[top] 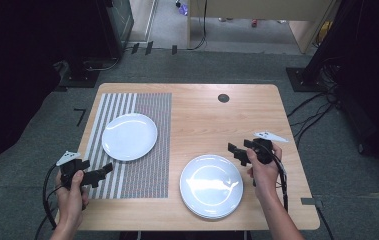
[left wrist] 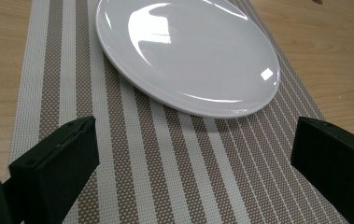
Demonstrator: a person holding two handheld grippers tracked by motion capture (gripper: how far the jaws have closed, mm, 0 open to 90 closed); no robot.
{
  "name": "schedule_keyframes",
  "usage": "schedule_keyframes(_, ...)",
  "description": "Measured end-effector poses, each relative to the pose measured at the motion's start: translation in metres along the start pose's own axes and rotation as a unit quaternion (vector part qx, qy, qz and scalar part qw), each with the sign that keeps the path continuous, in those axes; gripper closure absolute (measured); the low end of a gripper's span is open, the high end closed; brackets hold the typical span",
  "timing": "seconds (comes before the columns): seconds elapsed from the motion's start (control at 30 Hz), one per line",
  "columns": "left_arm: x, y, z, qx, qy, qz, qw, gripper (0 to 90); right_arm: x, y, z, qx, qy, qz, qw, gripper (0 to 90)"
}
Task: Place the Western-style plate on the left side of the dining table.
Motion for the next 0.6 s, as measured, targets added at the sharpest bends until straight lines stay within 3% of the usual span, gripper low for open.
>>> schedule_keyframes(0.2,-0.011,-0.001,0.000,0.001,-0.008,-0.002,1.0000,0.0,-0.014,0.013,-0.014,-0.008,0.002,0.004,1.0000,25.3)
schedule_keyframes(0.43,-0.023,-0.002,-0.004,0.009,-0.015,0.010,0.9998,0.0,-0.033,0.031,-0.029,-0.019,0.003,0.014,0.9997,25.3)
schedule_keyframes(0.6,-0.028,-0.002,-0.007,0.005,-0.016,0.012,0.9998,0.0,-0.049,0.050,-0.041,-0.029,0.008,0.030,0.9991,25.7)
Point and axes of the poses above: each handheld gripper's, and its own axes: z roughly forward along the jaws, x roughly out of its top, y roughly to its right, the point moved 5 cm from there along z, roughly forward along the jaws, and after that the axes turned 11 degrees about -y, right-handed, at the moved point
